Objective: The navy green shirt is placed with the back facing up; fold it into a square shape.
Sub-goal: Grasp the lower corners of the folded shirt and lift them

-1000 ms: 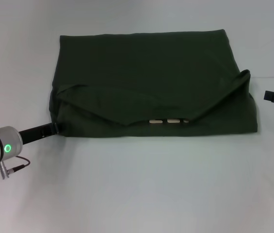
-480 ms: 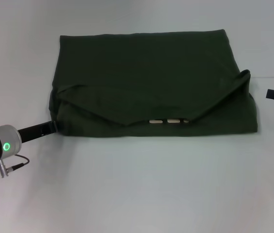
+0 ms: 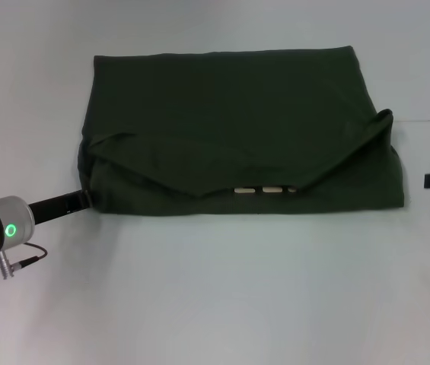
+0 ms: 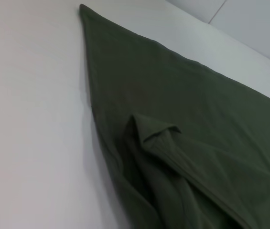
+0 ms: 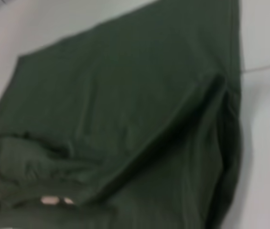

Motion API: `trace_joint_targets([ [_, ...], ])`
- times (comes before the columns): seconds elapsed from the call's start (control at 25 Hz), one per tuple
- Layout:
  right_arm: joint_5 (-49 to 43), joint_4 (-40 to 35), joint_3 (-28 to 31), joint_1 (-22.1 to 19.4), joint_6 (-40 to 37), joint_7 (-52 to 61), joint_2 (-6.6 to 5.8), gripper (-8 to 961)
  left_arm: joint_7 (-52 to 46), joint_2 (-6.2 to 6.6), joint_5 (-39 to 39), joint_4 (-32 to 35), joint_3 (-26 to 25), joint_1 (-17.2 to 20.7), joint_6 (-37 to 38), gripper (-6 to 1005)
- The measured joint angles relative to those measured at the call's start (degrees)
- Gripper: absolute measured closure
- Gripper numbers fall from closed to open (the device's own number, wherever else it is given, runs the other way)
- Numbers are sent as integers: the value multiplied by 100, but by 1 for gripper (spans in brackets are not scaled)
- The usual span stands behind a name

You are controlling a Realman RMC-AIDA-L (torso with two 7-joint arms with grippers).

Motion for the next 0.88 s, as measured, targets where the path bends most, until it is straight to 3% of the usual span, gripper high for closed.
trace_joint_targets([
  [0.52, -647, 65, -195, 441, 718, -82, 323, 287, -4, -3, 6, 6, 3, -1, 18, 997],
  [0.88, -654, 613, -318, 688, 1244, -71, 369, 290, -13, 6, 9, 9, 0, -9, 34, 996],
])
